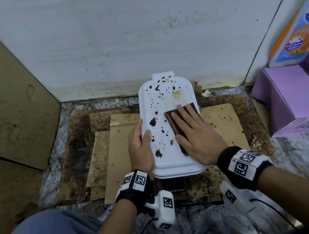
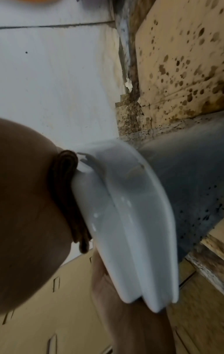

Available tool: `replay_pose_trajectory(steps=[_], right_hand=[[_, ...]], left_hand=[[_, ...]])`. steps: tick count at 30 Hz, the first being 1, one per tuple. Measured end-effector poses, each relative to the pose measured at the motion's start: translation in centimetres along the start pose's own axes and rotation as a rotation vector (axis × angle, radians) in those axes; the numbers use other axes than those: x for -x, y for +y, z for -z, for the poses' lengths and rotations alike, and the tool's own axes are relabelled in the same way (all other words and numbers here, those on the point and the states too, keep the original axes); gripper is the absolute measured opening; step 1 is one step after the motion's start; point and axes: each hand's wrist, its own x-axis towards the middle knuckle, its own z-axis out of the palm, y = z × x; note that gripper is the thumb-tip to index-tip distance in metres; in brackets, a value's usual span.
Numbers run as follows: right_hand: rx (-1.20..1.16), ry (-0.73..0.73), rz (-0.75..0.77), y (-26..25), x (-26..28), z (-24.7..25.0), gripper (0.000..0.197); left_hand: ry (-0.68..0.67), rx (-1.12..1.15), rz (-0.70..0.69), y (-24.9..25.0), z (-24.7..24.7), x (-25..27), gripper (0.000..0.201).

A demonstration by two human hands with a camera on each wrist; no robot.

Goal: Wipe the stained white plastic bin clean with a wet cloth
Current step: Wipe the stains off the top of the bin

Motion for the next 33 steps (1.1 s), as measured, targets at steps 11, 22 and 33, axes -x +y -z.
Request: replay_pose_trajectory(steps=[11,22,33], right_hand=[[0.019,-0.054,0.001,2.3,-7.0,2.2,0.060],[0.045,-0.025,0.024,3.7,-8.6,2.3,0.060],[0.012,-0.015,-0.004,3.8,-9.8,2.4,0.061]], left_hand=[[-0.047,0.018,0.066,2.8,0.6,-4.4,0.036],[-0.069,0.105,0.051,1.1,-1.2,-5.6,0.035],[-0.180,0.187,0.147,1.6,-0.7,-6.0,0.035]])
